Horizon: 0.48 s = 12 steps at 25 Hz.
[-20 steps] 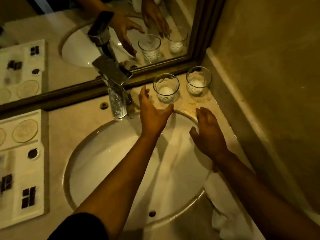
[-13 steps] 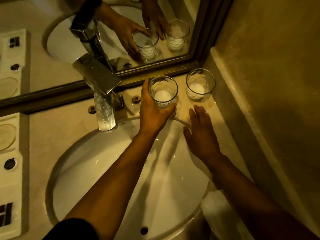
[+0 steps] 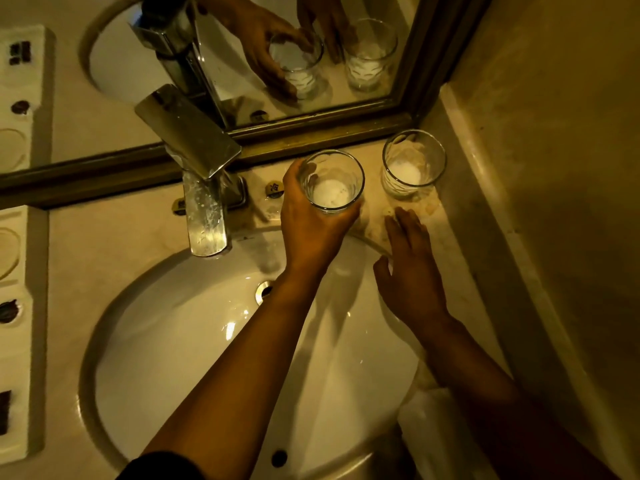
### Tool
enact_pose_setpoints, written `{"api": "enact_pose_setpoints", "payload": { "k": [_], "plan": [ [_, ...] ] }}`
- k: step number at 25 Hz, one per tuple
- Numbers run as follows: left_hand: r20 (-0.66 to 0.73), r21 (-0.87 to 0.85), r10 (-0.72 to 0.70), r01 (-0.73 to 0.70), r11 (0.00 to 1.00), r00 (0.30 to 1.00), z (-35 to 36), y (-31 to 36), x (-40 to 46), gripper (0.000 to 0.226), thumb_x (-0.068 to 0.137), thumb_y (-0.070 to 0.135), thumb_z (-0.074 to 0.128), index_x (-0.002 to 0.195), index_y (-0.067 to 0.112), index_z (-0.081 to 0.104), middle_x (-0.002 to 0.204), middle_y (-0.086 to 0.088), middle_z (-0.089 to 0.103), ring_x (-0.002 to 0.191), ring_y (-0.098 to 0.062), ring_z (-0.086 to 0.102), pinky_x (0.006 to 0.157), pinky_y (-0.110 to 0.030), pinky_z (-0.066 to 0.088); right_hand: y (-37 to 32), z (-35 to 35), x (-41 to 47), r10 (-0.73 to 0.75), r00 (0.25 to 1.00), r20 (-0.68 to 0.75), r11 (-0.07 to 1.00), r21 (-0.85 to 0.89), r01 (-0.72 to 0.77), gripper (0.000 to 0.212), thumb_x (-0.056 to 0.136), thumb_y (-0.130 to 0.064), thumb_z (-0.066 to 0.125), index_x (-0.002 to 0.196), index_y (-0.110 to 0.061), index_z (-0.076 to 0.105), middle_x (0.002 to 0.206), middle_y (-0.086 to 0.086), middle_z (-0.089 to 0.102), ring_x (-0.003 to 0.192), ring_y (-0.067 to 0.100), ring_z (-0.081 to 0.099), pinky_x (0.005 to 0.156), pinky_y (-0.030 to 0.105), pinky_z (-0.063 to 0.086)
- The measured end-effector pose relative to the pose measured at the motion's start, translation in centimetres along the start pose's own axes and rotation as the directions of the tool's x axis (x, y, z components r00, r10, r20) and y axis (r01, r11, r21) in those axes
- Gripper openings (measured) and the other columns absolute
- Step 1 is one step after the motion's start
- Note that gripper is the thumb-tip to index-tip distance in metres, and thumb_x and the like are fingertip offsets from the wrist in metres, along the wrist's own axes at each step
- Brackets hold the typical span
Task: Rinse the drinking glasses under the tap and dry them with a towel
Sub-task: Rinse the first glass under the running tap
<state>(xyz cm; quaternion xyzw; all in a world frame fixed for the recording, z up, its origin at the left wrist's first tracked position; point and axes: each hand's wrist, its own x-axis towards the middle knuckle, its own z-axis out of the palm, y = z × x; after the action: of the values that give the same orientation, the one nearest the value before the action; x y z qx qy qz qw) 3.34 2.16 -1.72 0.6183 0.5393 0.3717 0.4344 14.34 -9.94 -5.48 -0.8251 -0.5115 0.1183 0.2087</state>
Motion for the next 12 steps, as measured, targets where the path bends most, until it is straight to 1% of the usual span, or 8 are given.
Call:
{"api": "enact_pose_setpoints", "payload": {
  "k": [2, 4, 7, 9, 11, 12],
  "plan": [
    [0.005, 0.02, 0.0, 0.0, 1.0, 1.0, -0.7, 0.1, -1.1, 0.1, 0.063, 0.029, 0.095, 0.145, 0.018, 0.04, 0.142, 0.0, 0.056, 0.123, -0.007, 0.054, 0.1, -0.014, 0.044, -0.1, 0.0, 0.0, -0.005, 1.0, -0.002, 1.0, 0.015, 0.005, 0.061, 0.089, -0.009, 0.059, 0.147, -0.006, 0.04, 0.158, 0.013, 0.029, 0.149, 0.028, 0.019, 0.121, 0.046, 0.022],
    [0.008, 0.044, 0.006, -0.006, 0.999, 1.0, -1.7, 0.3, -2.5, 0.1, 0.062, 0.03, 0.095, 0.145, 0.018, 0.04, 0.142, -0.001, 0.057, 0.126, -0.011, 0.055, 0.102, -0.018, 0.045, -0.2, -0.1, 0.0, 0.002, 1.0, -0.006, 0.999, 0.035, -0.001, 0.059, 0.089, -0.01, 0.06, 0.146, -0.005, 0.042, 0.158, 0.013, 0.029, 0.148, 0.028, 0.02, 0.121, 0.046, 0.022],
    [0.003, 0.089, -0.007, 0.006, 0.996, 1.0, -3.6, 0.0, -4.6, 0.099, 0.063, 0.035, 0.094, 0.145, 0.02, 0.041, 0.142, -0.001, 0.059, 0.128, -0.013, 0.056, 0.104, -0.021, 0.046, -0.7, -0.2, -0.1, -0.009, 1.0, -0.015, 0.993, 0.114, 0.011, 0.05, 0.09, -0.01, 0.06, 0.139, -0.006, 0.051, 0.154, 0.01, 0.037, 0.146, 0.025, 0.027, 0.119, 0.045, 0.027],
    [-0.008, 0.123, -0.022, 0.023, 0.992, 1.0, -5.3, -0.3, -5.8, 0.095, 0.062, 0.039, 0.093, 0.141, 0.022, 0.044, 0.138, 0.002, 0.061, 0.124, -0.013, 0.059, 0.101, -0.023, 0.049, -2.0, -0.6, -0.3, -0.021, 0.999, -0.028, 0.979, 0.201, 0.026, 0.044, 0.091, -0.009, 0.059, 0.135, -0.009, 0.056, 0.149, 0.006, 0.045, 0.141, 0.021, 0.037, 0.116, 0.037, 0.033],
    [-0.031, 0.133, -0.046, 0.05, 0.99, 0.998, -6.8, -0.8, -6.8, 0.086, 0.062, 0.038, 0.094, 0.133, 0.028, 0.046, 0.131, 0.008, 0.063, 0.116, -0.009, 0.06, 0.093, -0.013, 0.047, -4.3, -1.4, -0.1, -0.058, 0.997, -0.053, 0.957, 0.28, 0.07, 0.04, 0.091, -0.008, 0.058, 0.131, -0.012, 0.059, 0.142, 0.004, 0.053, 0.133, 0.015, 0.046, 0.11, 0.022, 0.036],
    [-0.048, 0.129, -0.066, 0.071, 0.989, 0.997, -7.6, -1.1, -7.2, 0.084, 0.062, 0.035, 0.094, 0.13, 0.033, 0.045, 0.126, 0.011, 0.062, 0.112, -0.007, 0.06, 0.088, -0.007, 0.044, -5.8, -2.0, 0.1, -0.095, 0.993, -0.072, 0.94, 0.32, 0.114, 0.038, 0.091, -0.008, 0.058, 0.129, -0.012, 0.06, 0.138, 0.003, 0.056, 0.128, 0.013, 0.05, 0.107, 0.018, 0.037]
  ]
}}
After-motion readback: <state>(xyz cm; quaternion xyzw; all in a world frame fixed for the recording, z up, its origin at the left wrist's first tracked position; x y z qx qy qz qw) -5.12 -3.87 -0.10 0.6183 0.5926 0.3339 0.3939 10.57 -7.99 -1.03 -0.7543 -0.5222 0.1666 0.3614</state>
